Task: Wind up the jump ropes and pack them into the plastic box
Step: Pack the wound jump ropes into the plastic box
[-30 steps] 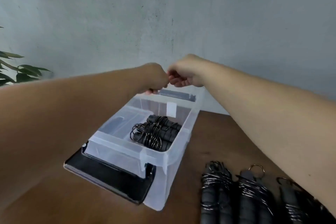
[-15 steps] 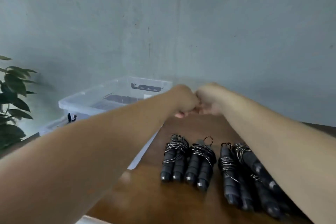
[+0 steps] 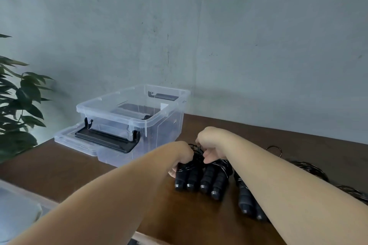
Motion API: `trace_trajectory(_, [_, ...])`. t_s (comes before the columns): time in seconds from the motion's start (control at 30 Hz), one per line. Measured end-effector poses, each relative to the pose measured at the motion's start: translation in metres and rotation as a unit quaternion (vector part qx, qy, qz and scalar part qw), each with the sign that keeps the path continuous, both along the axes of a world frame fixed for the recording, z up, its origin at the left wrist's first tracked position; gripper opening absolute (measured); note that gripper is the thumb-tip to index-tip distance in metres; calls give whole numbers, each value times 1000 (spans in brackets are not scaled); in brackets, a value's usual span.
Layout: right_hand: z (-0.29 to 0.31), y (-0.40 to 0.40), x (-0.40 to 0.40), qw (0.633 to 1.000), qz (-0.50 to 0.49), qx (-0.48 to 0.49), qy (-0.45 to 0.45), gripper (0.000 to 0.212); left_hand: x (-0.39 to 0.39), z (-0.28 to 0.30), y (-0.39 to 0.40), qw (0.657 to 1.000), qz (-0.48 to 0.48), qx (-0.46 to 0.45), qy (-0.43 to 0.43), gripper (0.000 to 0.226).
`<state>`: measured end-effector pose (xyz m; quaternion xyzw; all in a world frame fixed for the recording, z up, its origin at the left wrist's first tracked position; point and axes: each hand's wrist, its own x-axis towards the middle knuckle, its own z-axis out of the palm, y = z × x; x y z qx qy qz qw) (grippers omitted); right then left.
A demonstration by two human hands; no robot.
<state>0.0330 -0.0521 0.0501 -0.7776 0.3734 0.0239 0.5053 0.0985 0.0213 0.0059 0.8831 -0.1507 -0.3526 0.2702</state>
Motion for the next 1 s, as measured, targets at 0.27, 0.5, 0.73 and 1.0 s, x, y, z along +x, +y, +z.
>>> trace_trajectory(0.27, [-10, -14, 7, 997, -15, -26, 73, 39, 12, -8, -2, 1000, 6, -16, 15, 13])
trace_trajectory(0.5, [-10, -27, 11, 997, -54, 61, -14, 23, 13, 24, -9, 998, -9, -56, -37, 10])
trace_trajectory(0.73, [25, -37, -2, 988, -87, 46, -123, 14, 1, 66, -15, 985, -7, -140, -98, 25])
trace_trajectory(1.0, [99, -44, -3, 973, -75, -38, -213, 17, -6, 142, -11, 952, 3, -283, -115, 27])
